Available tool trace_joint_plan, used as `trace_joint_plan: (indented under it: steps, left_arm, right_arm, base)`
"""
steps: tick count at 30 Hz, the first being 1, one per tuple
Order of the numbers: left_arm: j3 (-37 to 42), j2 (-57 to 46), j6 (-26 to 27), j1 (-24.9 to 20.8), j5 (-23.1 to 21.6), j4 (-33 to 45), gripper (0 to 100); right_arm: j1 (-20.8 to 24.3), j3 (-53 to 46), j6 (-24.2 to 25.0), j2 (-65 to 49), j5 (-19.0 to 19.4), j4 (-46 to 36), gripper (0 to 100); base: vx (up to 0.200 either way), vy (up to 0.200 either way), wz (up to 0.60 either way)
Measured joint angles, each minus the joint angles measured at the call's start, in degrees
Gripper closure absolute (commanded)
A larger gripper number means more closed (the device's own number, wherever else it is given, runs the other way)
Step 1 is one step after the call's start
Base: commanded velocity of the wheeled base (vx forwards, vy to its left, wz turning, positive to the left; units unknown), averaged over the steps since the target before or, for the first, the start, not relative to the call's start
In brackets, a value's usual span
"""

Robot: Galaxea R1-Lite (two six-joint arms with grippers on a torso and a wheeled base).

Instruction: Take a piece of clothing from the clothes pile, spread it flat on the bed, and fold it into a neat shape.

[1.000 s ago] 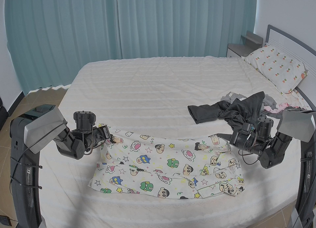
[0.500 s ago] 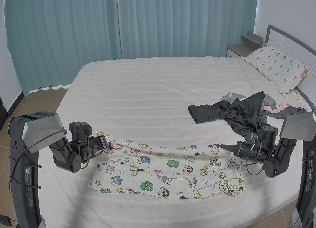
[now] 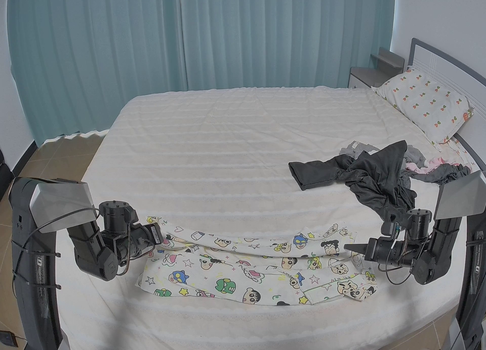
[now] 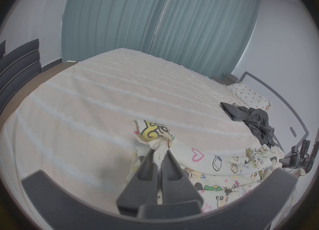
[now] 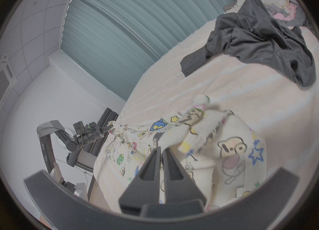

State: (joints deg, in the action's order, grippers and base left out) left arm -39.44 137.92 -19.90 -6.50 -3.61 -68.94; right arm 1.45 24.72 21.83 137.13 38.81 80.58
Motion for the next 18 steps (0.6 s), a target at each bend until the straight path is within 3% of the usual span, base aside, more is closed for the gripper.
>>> trace_joint_plan:
  steps: [7,16,17,18]
  left_arm:
    - [2.12,0.50,0.68,0.05,-0.51,-0.23,100]
    - [4.22,0.89,1.62,0.28,-2.13,-0.23,100]
    - [4.27,0.96,1.62,0.33,-2.13,-0.26,100]
    - [4.30,1.00,1.65,0.39,-2.13,-0.23,100]
  right_arm:
    - [-1.91,-1.44,-3.80,2.17,-0.01,-0.55,100]
    - [-2.33,-2.43,-4.57,3.41,-0.12,-0.57,100]
    - [-2.33,-2.67,-4.77,3.39,-0.33,-0.17,0]
    - [-2.33,-2.86,-4.89,3.33,-0.45,0.20,0]
  base:
    - [0.000,0.000,0.00]
    - [0.000,0.000,0.00]
    - [0.000,0.000,0.00]
    - [0.000,0.000,0.00]
